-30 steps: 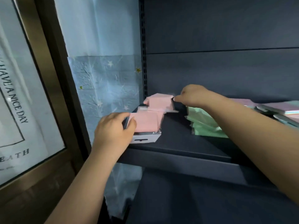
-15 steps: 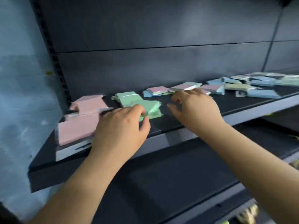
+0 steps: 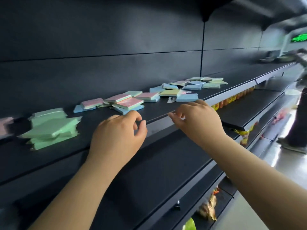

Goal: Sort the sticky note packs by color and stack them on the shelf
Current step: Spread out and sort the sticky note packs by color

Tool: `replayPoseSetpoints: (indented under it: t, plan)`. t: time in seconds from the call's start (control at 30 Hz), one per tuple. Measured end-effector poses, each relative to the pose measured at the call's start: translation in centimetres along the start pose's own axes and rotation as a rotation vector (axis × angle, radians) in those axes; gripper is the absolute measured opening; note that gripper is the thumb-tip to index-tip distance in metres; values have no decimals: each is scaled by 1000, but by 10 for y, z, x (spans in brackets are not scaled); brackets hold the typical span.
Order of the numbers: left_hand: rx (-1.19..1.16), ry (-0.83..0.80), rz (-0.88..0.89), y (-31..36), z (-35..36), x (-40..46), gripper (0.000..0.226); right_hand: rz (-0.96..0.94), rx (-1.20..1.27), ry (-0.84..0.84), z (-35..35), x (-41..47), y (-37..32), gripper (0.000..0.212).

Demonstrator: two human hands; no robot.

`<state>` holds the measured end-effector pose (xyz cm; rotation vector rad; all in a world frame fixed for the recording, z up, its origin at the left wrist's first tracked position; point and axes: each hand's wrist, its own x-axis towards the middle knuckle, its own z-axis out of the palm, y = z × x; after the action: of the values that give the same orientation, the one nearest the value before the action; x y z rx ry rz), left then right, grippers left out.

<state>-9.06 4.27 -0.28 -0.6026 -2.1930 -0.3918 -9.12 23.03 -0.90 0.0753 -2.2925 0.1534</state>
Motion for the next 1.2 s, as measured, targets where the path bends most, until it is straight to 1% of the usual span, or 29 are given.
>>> replayPoseSetpoints:
  t: [0.2, 0.23, 0.33, 0.43, 0.57, 0.67, 0.8, 0.9, 0.97, 1.03, 1.2]
  plan:
    - [-36, -22, -67, 69, 59, 35, 17, -91, -19, 10, -8, 12, 99, 39]
    - [-47, -21, -83, 79, 68, 41, 16, -100, -45, 30, -5, 16, 114, 37]
    - [-64, 10, -109, 108, 97, 61, 14, -64, -19, 153, -1, 25, 160, 34]
    - [-59, -1, -146, 121, 120, 76, 15, -58, 4, 8, 6, 38, 192, 38]
    - [7, -43, -201, 122, 147, 92, 16, -42, 47, -100, 24, 62, 223, 44]
    - [52, -28, -252, 118, 165, 104, 16, -19, 81, -190, 52, 87, 238, 45]
    - [81, 8, -285, 114, 183, 114, 17, -13, 148, -314, 91, 116, 246, 46]
    - [106, 6, -370, 114, 190, 122, 19, -12, 215, -398, 112, 142, 249, 48]
    - [165, -2, -411, 113, 195, 126, 27, -9, 250, -516, 125, 163, 249, 51]
    - [232, -21, -396, 113, 197, 126, 36, -1, 279, -617, 136, 181, 247, 52]
    - [247, -16, -478, 115, 198, 128, 41, -7, 315, -767, 155, 199, 247, 60]
